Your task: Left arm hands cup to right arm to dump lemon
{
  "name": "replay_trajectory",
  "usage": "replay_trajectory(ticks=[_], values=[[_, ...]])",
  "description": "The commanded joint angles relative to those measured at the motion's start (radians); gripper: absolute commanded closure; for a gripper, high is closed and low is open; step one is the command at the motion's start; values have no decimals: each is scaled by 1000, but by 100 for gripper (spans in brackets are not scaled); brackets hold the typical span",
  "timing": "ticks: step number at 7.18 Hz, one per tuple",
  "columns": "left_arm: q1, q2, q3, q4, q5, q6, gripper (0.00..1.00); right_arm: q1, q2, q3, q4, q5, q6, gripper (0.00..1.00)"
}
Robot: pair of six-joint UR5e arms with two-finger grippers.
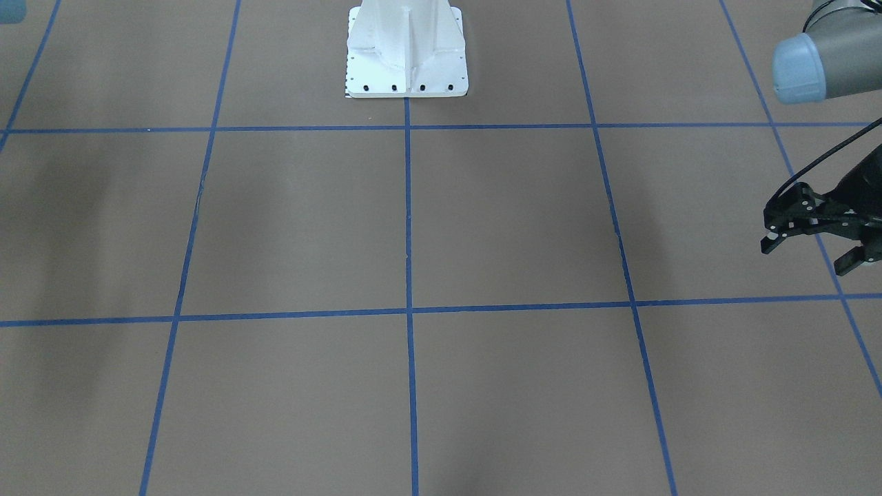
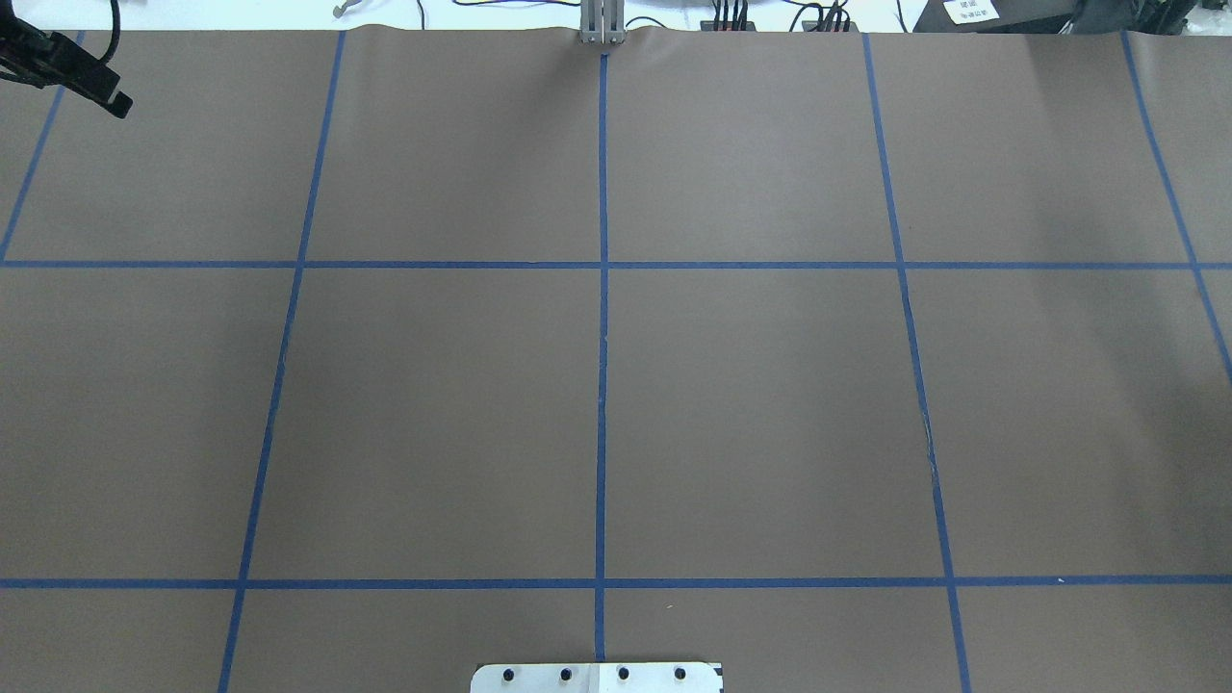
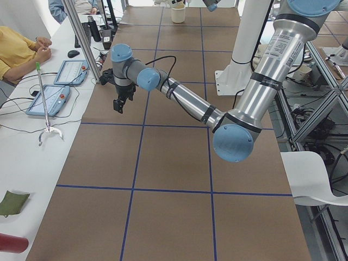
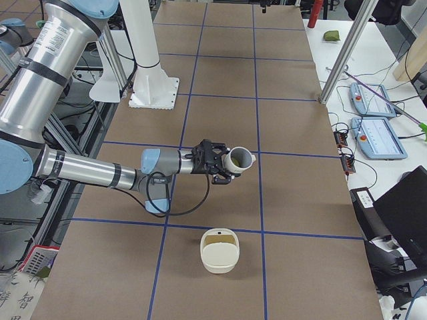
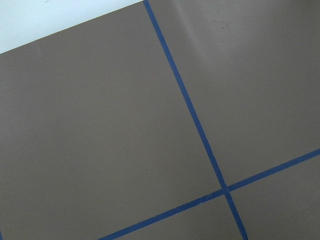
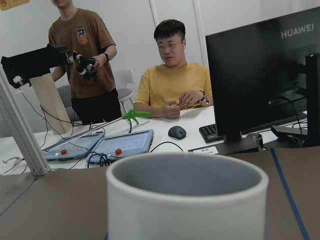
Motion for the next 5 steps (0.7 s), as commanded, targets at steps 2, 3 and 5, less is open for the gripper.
replay_trajectory(ticks=[2,3,5], values=[[2,-7,0,-1,0,-2,0,8,-1,-248,285,1,203,100],[2,-7,0,-1,0,-5,0,16,4,-266,303,3,310,100],[3,-12,4,-1,0,-8,0,30,19,-314,368,1,490,100]])
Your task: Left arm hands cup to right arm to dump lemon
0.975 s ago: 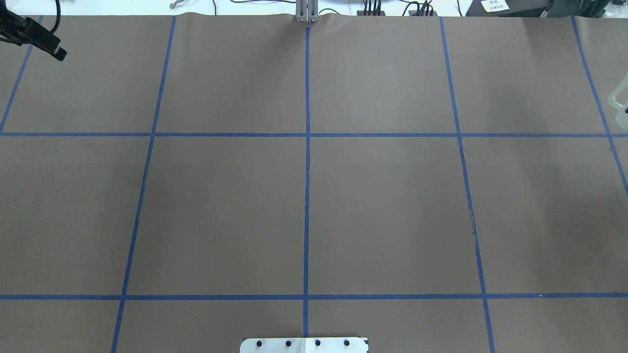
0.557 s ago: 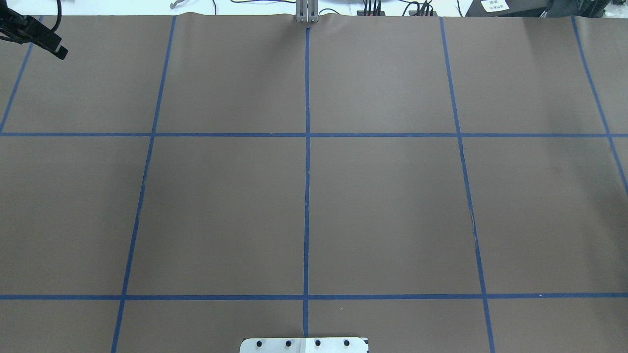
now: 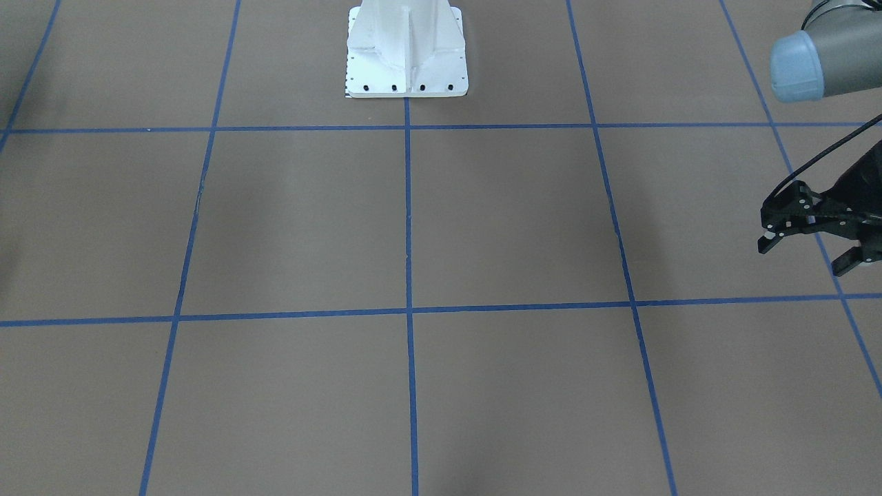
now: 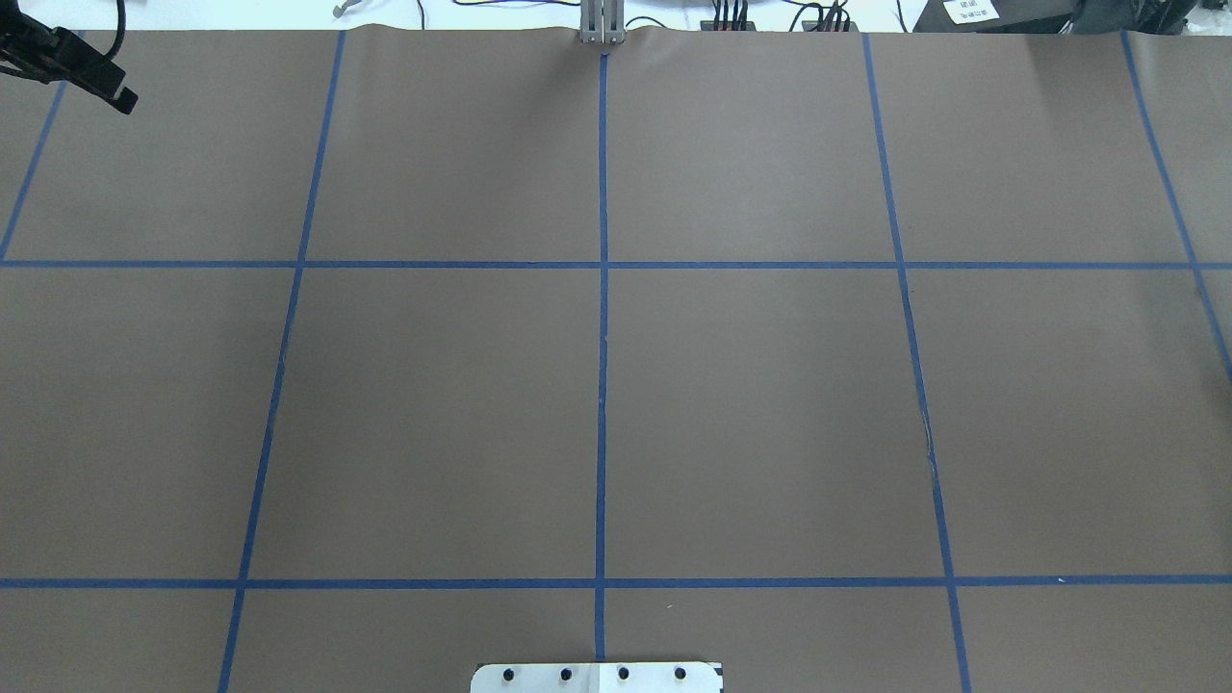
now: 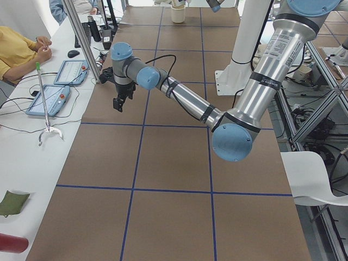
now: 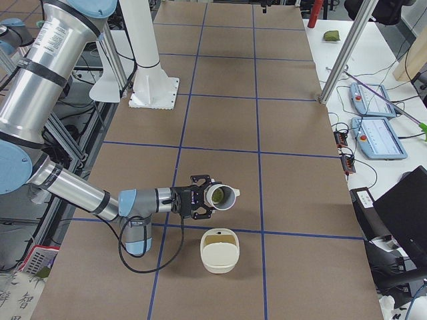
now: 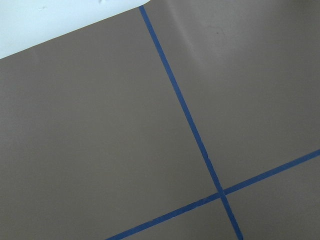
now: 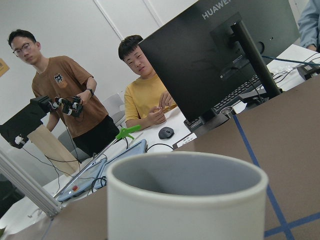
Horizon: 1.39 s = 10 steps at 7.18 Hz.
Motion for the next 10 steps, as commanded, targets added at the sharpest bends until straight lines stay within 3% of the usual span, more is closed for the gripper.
replay_trajectory(ticks=[1,2,5,8,10], values=[[1,-2,3,0,0,-2,0,17,11,-33,61,-2,197,100],[1,-2,1,0,0,-4,0,28,15,-53,84,-3,289,100],[1,-2,-5,0,0,-8,0,57,78,-229,234,-5,482,100],[1,-4,-8,0,0,-8,0,60,110,-239,245,-19,670,100],[2,-5,-8,0,-2,-8,0,60,110,-250,326,-19,779,100]])
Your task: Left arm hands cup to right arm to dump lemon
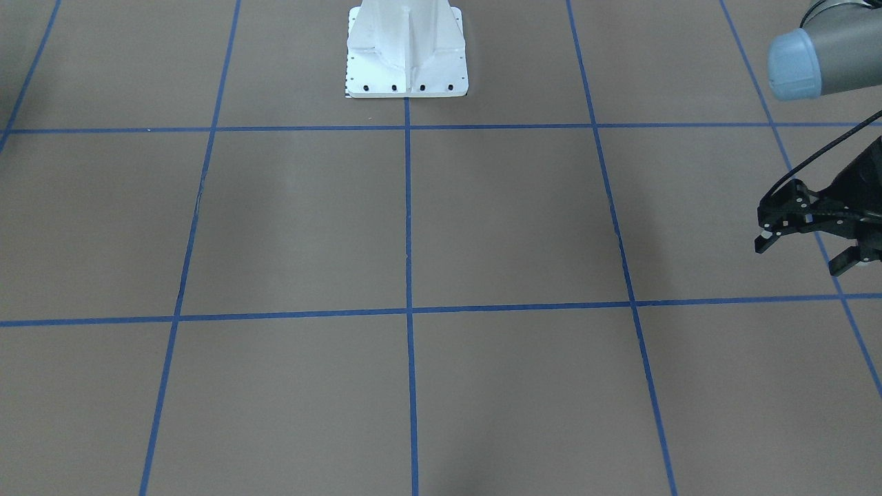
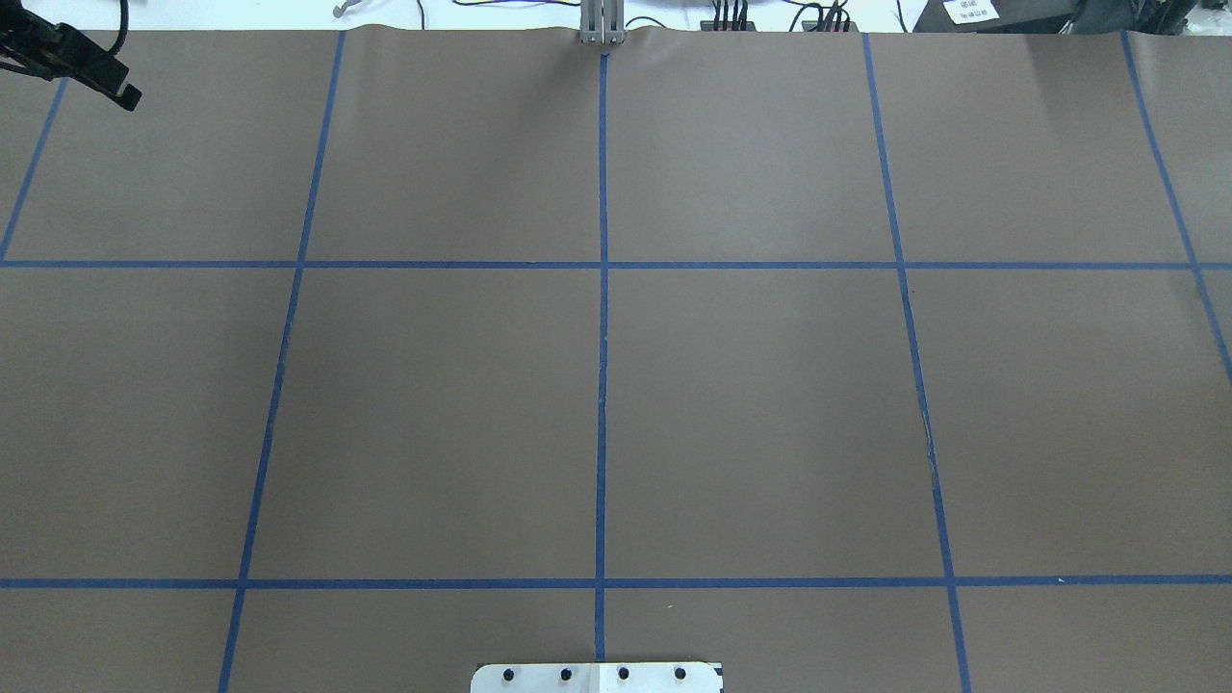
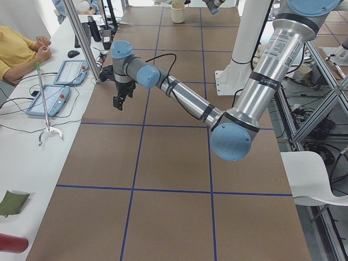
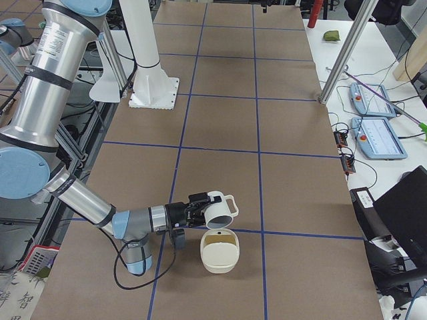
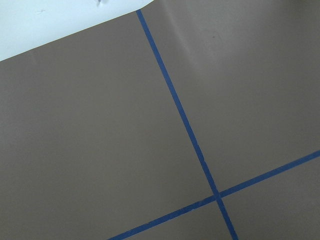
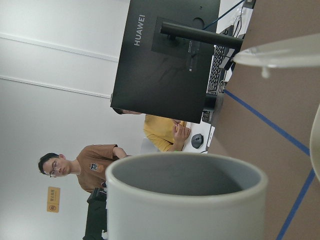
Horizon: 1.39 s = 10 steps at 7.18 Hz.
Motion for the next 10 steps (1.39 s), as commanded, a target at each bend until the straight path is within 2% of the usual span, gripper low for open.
replay_trajectory(ticks=[1,4,6,10], values=[[1,-1,0,-2,-1,0,0,0,9,-62,113,-2,132,100],[2,-1,0,-3,-1,0,0,-1,25,-151,309,-86,324,100],[2,-1,-2,-5,-1,0,0,-1,39,-162,324,-161,481,100],[2,-1,1,-6,-1,0,0,-3,68,-160,338,-154,568,100]])
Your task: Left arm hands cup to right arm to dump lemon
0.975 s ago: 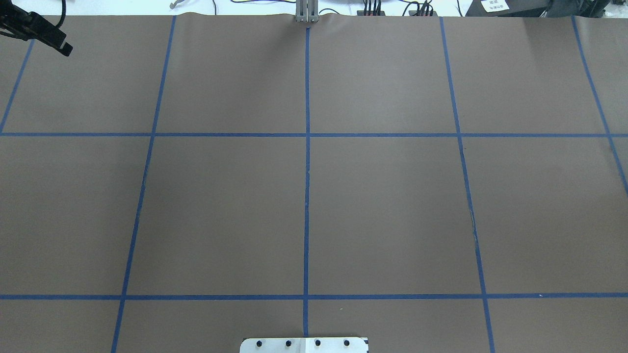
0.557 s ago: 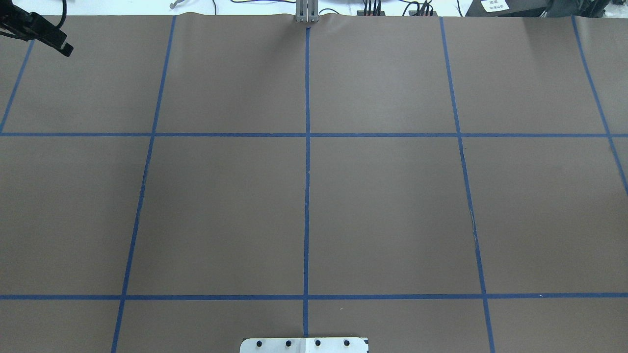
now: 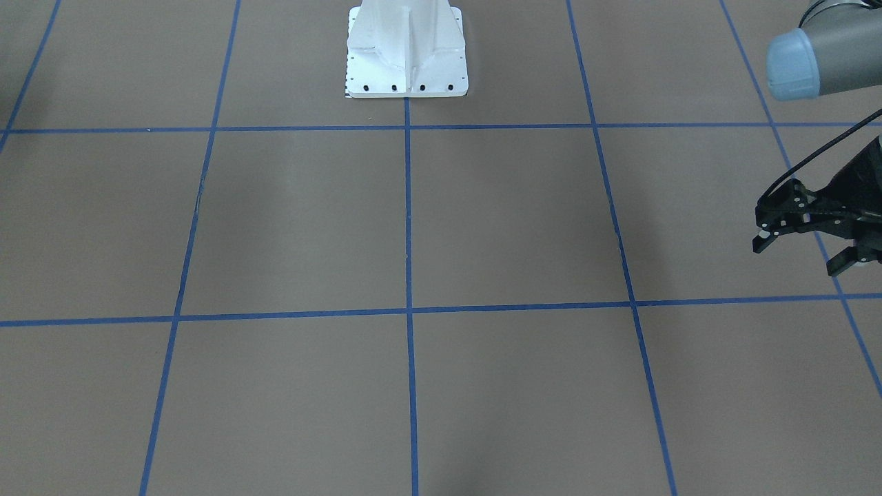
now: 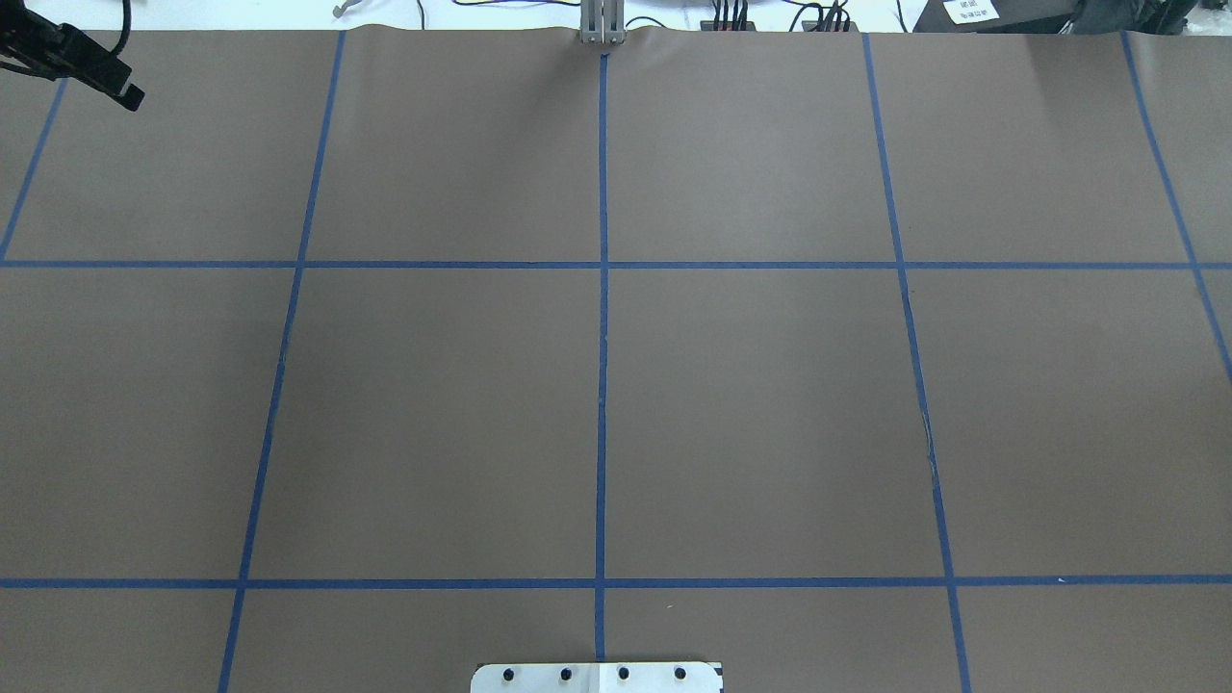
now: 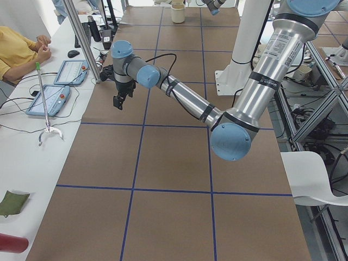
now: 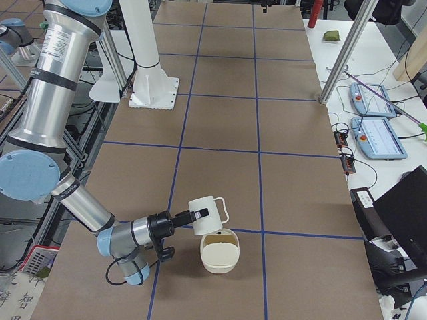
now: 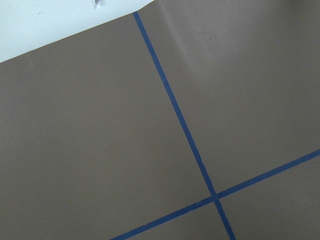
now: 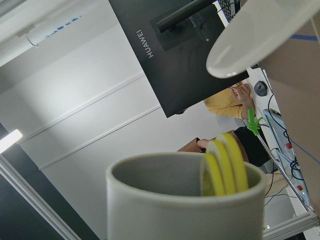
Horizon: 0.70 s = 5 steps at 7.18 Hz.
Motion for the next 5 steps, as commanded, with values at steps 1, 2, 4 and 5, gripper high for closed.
replay_trajectory(ticks=[1,2,4,5], values=[[0,0,2,-1,0,0,0,-1,15,-1,1,18,12,100],[0,0,5,-2,0,0,0,-2,16,-1,1,20,85,100],[0,-1,7,-4,0,0,0,-1,18,-1,1,18,134,100],[0,-2,5,-4,0,0,0,-1,21,-1,3,15,165,100]])
